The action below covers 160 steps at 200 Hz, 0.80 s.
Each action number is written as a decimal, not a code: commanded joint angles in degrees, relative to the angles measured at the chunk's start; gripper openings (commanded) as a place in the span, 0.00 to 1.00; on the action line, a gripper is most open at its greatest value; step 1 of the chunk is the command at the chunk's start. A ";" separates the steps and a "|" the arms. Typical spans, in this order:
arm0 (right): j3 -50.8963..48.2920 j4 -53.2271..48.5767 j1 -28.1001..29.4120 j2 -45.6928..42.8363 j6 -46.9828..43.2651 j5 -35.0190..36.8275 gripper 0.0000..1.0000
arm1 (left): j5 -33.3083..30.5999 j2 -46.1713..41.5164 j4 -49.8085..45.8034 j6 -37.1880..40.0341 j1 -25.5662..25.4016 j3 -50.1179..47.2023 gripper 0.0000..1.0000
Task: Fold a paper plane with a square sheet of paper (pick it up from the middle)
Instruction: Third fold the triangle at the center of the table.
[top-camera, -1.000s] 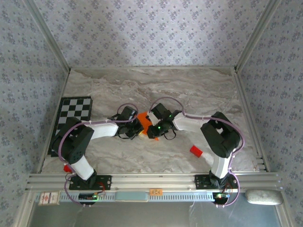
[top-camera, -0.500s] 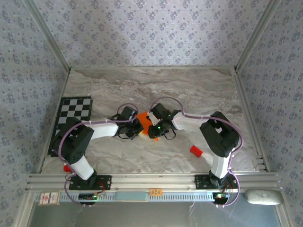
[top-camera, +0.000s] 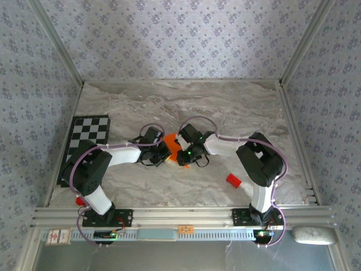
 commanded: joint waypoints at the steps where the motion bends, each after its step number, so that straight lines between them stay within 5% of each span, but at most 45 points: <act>1: 1.13 -3.05 0.19 1.40 -0.77 1.08 0.14 | -3.83 3.42 -9.85 -0.10 -0.33 -1.92 0.00; 87: 1.04 -4.75 -0.56 2.89 0.09 0.67 0.13 | -0.53 -3.34 -1.29 6.26 -0.08 -0.15 0.06; 160: 1.31 -4.60 -0.79 3.43 0.80 -0.44 0.13 | 3.16 -0.45 5.38 5.83 -1.98 -1.94 0.06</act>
